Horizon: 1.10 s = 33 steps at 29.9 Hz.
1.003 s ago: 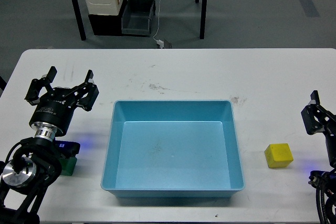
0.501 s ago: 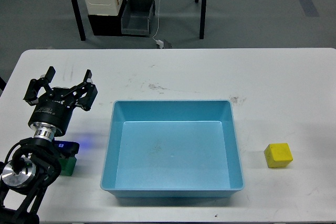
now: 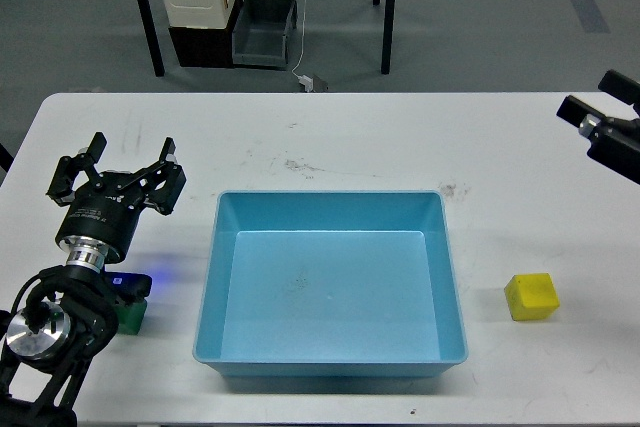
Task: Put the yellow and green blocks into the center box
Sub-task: 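Move the right gripper up and over toward the yellow cube, then lower the right gripper onto the yellow cube and close it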
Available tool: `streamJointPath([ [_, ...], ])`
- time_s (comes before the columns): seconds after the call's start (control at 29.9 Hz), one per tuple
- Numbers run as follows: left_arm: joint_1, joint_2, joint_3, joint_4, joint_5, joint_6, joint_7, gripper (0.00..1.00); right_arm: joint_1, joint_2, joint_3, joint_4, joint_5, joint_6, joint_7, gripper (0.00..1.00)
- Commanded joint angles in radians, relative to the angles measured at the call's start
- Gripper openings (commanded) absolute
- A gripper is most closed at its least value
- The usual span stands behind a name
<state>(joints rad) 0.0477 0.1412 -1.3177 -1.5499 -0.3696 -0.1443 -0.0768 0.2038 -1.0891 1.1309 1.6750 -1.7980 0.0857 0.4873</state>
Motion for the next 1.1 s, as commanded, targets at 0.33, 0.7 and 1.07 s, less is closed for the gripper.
streamJointPath([
  [0.33, -0.002, 0.000, 0.000, 0.005, 0.000, 0.000, 0.000, 1.00, 0.566, -0.063, -0.667, -0.001, -0.384, 0.233, 0.001, 0.90],
  [0.7, -0.006, -0.005, -0.003, 0.022, -0.002, 0.000, -0.001, 1.00, 0.825, 0.057, -1.066, -0.018, -0.384, 0.235, 0.001, 0.91],
  [1.07, -0.008, -0.005, -0.015, 0.024, -0.002, 0.002, -0.001, 1.00, 0.904, 0.259, -1.229, -0.227, -0.384, 0.235, 0.001, 0.91],
])
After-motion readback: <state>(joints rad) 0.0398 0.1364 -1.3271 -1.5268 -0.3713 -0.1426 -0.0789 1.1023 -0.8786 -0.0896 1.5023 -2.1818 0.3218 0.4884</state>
